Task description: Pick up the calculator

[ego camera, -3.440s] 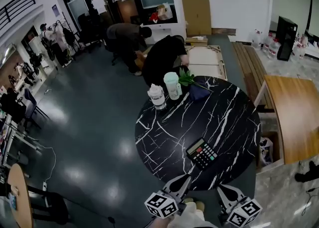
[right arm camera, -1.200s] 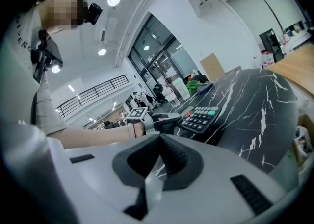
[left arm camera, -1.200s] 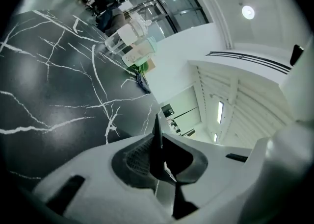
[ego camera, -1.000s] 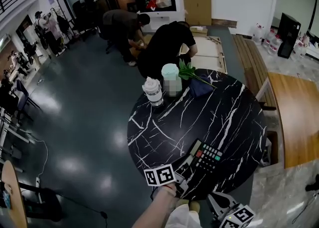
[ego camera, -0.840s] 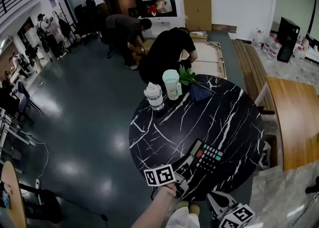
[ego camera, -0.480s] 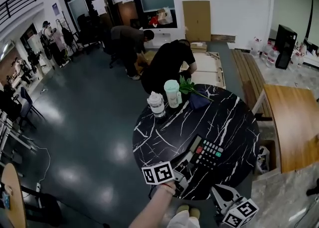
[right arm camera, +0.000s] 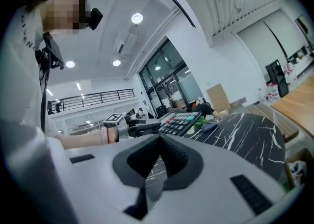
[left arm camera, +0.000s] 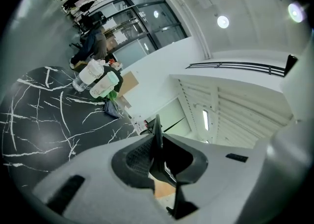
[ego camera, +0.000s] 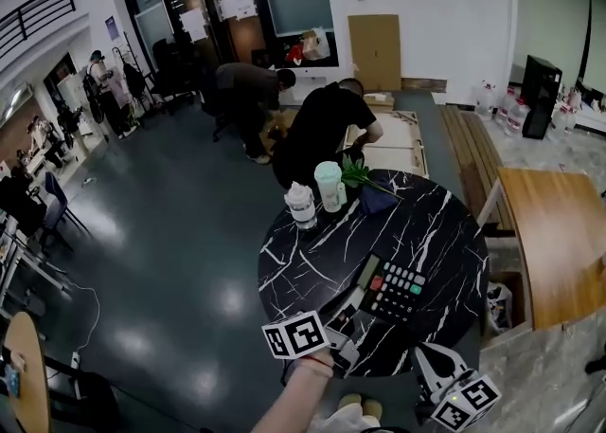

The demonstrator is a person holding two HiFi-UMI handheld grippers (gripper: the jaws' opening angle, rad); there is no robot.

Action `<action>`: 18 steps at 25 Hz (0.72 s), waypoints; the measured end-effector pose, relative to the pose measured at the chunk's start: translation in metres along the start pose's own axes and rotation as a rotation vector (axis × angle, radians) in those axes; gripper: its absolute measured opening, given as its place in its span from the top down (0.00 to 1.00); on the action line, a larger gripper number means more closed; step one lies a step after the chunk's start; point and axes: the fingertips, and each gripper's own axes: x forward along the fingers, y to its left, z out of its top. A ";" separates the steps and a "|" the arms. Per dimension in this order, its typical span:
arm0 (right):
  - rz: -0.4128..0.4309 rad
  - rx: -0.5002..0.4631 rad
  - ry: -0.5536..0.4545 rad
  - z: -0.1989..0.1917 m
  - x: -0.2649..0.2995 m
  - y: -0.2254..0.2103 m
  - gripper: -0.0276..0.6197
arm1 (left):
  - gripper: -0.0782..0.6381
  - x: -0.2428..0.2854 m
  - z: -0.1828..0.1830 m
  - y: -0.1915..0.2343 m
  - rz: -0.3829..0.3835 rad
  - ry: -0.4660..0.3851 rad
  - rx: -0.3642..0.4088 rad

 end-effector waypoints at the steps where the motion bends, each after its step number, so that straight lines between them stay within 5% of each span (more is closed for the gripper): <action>1: -0.004 -0.016 -0.001 0.001 -0.001 0.000 0.95 | 0.82 -0.002 -0.001 0.000 0.002 -0.009 -0.009; 10: -0.183 -0.181 -0.045 0.020 -0.009 -0.043 0.95 | 0.82 0.003 -0.011 -0.017 -0.020 -0.029 -0.044; 18: -0.229 -0.182 -0.045 0.018 -0.010 -0.061 0.95 | 0.82 0.005 -0.005 -0.024 -0.054 -0.047 -0.068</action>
